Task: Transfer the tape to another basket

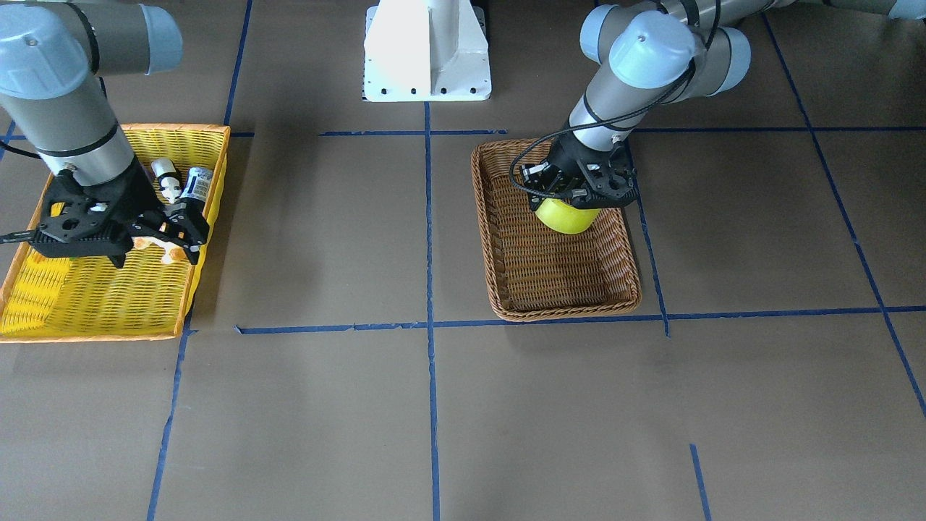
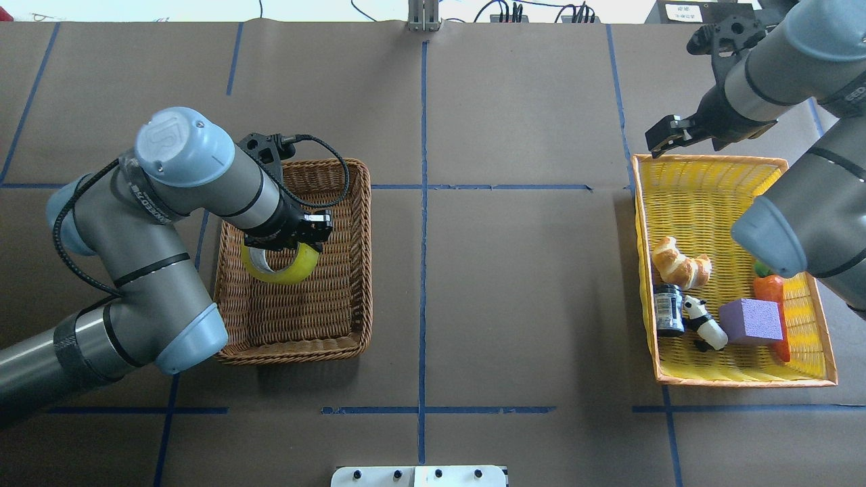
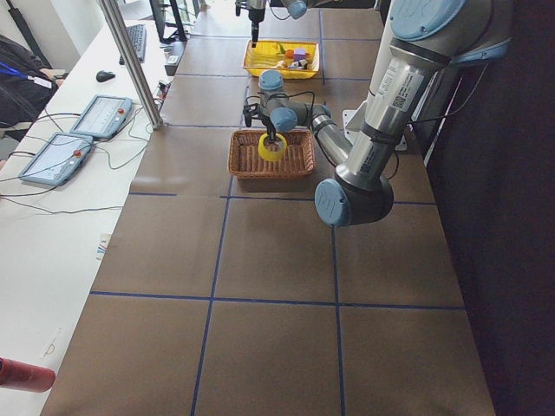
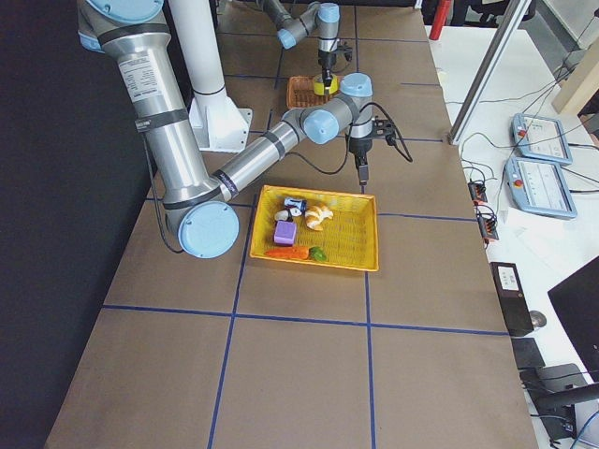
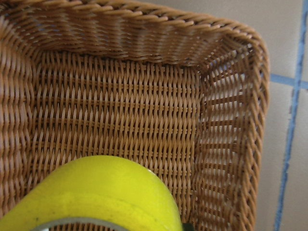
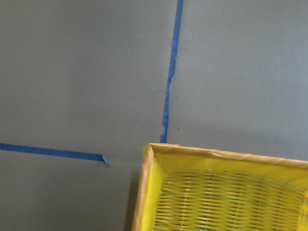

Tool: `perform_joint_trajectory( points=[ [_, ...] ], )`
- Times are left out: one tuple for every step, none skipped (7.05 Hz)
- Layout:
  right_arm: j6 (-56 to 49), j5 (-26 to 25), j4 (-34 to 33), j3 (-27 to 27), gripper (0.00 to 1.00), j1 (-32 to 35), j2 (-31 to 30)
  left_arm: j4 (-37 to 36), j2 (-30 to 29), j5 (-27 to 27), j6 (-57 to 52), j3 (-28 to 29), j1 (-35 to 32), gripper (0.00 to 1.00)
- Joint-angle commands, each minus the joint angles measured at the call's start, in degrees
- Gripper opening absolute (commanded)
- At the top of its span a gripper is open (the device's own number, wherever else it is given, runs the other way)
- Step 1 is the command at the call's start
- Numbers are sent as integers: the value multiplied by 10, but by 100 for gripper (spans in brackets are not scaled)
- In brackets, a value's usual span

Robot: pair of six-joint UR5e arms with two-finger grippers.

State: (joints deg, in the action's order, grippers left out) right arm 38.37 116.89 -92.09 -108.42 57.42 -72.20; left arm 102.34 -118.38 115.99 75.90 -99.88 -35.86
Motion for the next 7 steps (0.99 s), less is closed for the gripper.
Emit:
perform_joint_trajectory(
  points=[
    [-38, 18, 3, 0, 100, 26, -23, -3, 3, -9, -2, 6, 14, 7],
    [-38, 21, 4, 0, 100, 27, -25, -4, 6, -21, -2, 4, 15, 16],
    [-38, 28, 5, 0, 100, 28, -25, -4, 5, -43, -2, 4, 25, 75],
    [-38, 32, 5, 0, 100, 30, -27, -4, 6, -51, -2, 3, 26, 100],
    [-38, 33, 5, 1, 100, 30, -28, -5, 6, -49, -3, 1, 26, 100],
    [-56, 40, 4, 1, 100, 38, -28, -29, 9, -43, -33, -10, 15, 100],
    [-106, 57, -2, 4, 100, 58, -35, -89, 10, -30, -99, -44, -8, 100]
  ],
)
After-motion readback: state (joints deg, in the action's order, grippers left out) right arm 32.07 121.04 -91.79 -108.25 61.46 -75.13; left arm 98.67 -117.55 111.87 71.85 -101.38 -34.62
